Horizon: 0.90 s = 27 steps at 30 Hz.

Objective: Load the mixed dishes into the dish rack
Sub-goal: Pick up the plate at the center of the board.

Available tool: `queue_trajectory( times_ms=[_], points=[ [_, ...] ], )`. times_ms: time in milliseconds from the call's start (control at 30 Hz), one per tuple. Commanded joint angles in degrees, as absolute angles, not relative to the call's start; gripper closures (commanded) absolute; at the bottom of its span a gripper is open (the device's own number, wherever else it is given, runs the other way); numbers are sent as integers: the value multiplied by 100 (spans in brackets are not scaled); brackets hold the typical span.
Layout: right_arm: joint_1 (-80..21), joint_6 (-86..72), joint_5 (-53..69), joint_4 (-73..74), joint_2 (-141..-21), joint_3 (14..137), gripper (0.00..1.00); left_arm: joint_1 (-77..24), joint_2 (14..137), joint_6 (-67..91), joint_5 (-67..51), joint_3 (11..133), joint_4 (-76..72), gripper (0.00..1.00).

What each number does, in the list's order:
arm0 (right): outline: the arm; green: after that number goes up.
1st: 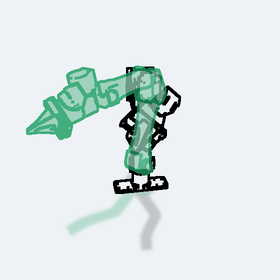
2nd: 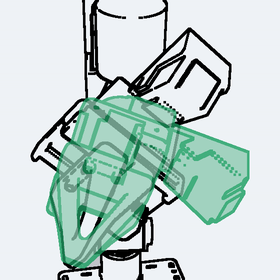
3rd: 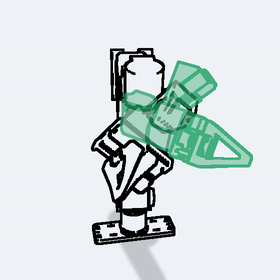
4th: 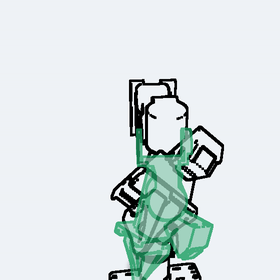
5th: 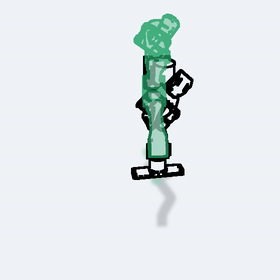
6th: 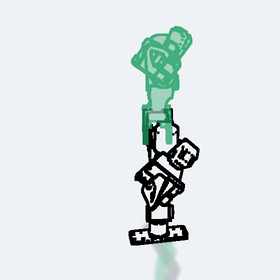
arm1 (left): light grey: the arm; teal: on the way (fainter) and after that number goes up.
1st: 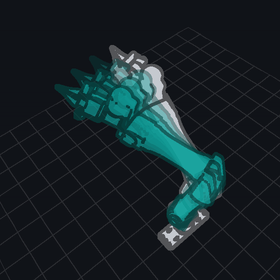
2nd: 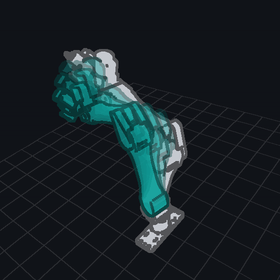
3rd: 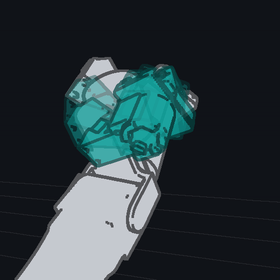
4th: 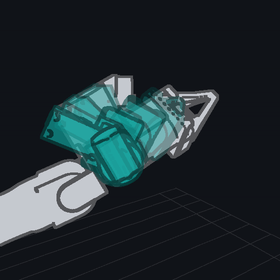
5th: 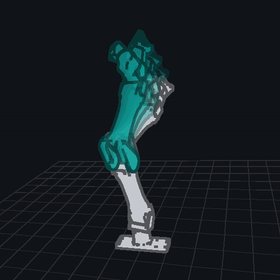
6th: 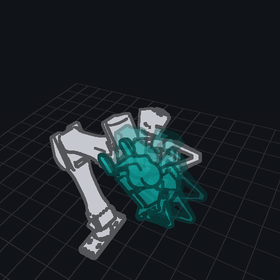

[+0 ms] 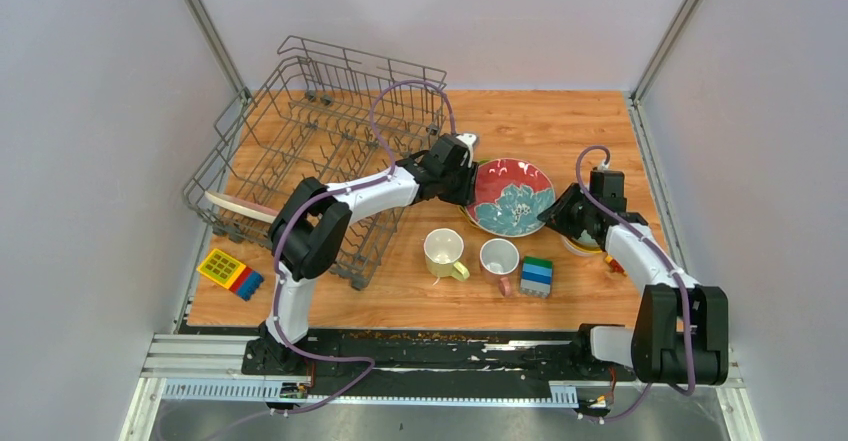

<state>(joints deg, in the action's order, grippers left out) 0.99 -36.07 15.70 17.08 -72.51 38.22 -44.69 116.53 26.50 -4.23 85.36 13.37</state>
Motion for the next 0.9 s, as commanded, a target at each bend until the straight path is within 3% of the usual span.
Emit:
queue_trajectory(
  times_ms=[0, 133, 500, 733, 867],
  points=[
    [25, -3633, 2367, 1068, -6908, 3895, 73, -4626, 11251, 2616, -1009, 8531, 925, 58],
    [22, -3680, 2395, 1036, -6873, 3876, 68, -4661, 11197, 2548, -1055, 8542, 929, 63],
    [26, -4114, 2601, 551, -6754, 3674, 75, -4676, 11123, 2470, -1175, 8558, 956, 68],
    [26, -4552, 2860, -162, -6562, 3367, 68, -4689, 11121, 2450, -1249, 8557, 958, 70],
    [26, -4729, 2888, -411, -6587, 3263, 69, -4685, 11118, 2411, -1285, 8591, 974, 71]
  ],
)
